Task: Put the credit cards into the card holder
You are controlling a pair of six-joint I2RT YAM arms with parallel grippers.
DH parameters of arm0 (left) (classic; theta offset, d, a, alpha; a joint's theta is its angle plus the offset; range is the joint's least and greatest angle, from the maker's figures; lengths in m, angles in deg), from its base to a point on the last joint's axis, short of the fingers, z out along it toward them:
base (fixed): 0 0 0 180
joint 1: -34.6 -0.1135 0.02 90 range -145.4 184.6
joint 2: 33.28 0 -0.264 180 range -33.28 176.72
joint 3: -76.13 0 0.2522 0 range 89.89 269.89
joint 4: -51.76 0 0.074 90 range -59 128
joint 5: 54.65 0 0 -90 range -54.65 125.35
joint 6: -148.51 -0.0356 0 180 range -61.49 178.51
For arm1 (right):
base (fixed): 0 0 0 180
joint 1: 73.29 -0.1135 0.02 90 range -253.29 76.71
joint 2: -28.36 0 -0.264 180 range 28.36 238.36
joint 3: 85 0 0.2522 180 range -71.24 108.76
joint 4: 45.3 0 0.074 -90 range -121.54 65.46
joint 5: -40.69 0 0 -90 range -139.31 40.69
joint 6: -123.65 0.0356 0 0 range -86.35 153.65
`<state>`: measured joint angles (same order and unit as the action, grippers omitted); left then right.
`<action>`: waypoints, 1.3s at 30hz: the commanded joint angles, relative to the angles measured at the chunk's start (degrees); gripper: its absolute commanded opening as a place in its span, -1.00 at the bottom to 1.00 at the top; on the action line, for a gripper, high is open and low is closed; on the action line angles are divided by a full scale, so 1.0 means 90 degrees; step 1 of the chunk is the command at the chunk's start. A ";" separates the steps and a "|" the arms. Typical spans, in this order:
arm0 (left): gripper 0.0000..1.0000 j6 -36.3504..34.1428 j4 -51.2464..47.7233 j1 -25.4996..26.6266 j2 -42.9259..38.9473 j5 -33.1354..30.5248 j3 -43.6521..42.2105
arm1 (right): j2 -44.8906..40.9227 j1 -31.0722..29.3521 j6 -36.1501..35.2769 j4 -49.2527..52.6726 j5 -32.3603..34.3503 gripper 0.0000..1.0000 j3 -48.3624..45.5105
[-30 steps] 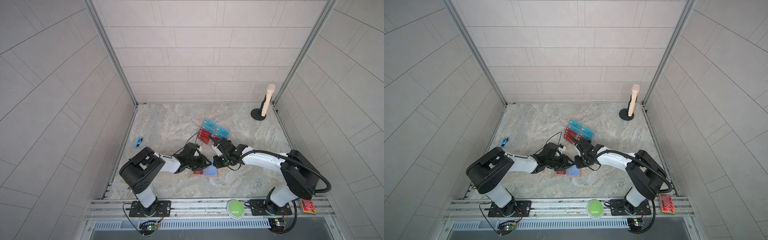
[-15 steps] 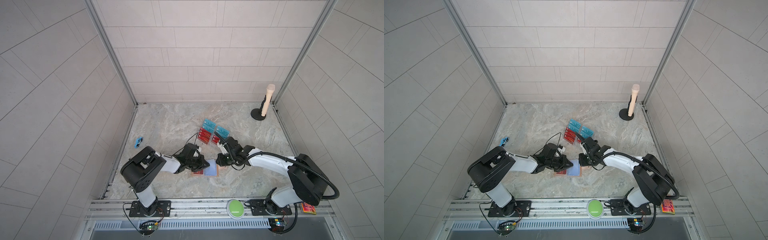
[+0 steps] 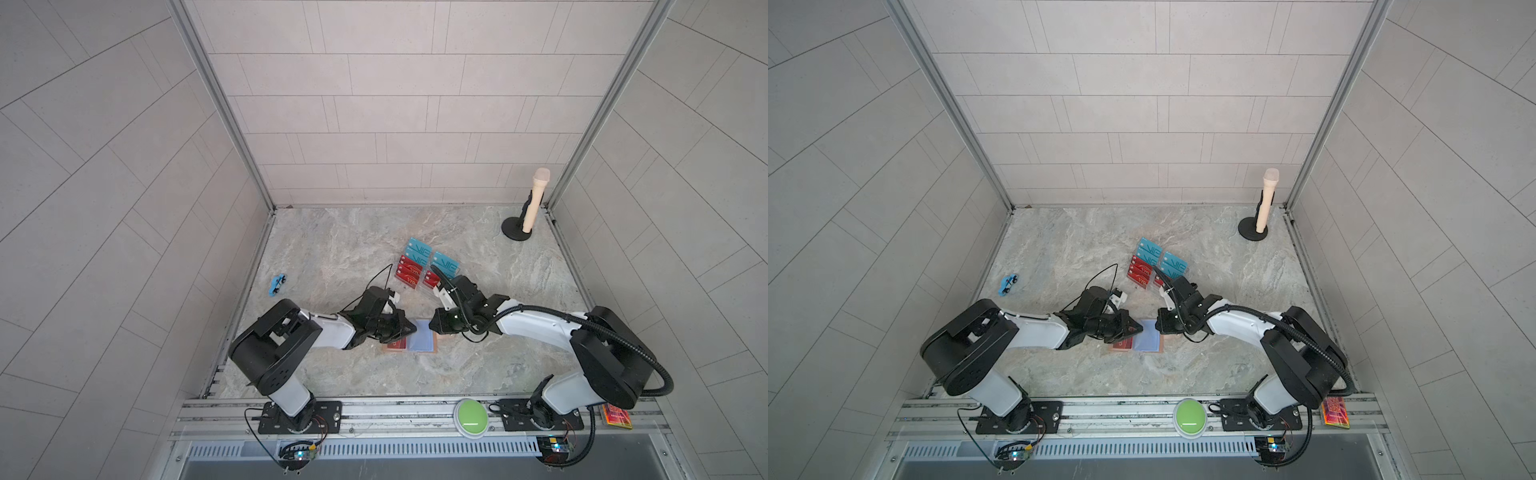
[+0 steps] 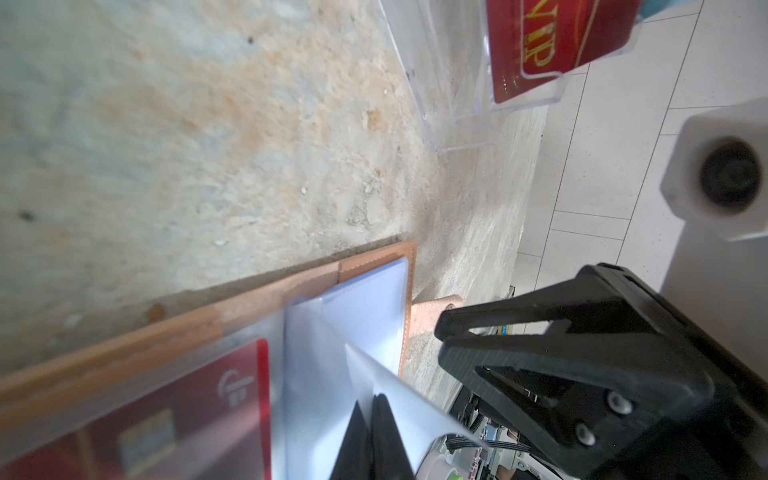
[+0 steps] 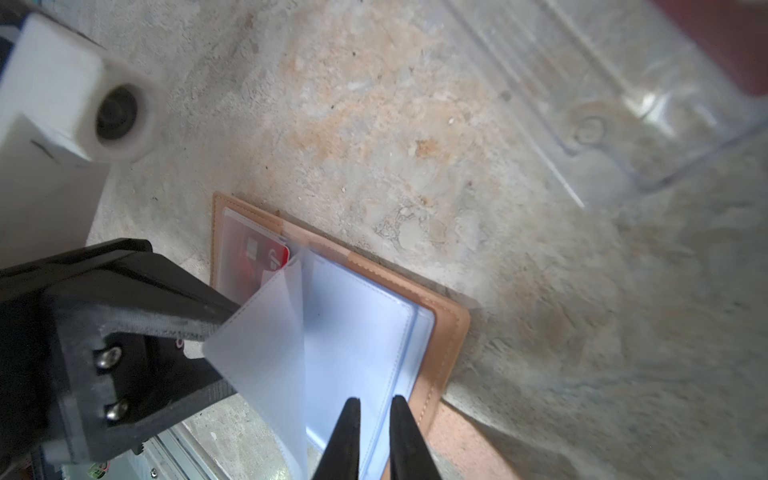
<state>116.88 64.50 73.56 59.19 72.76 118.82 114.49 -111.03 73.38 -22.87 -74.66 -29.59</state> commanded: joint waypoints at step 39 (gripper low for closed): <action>-0.26 -0.1024 -0.3111 0.0161 -0.1262 -0.0892 0.0994 | 0.0710 -0.0140 0.0292 -0.0931 -0.1192 -0.64 -0.0020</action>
<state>108.79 38.77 74.46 46.16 65.24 127.21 120.37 -111.92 75.02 -30.50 -85.02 -29.48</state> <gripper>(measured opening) 0.393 0.179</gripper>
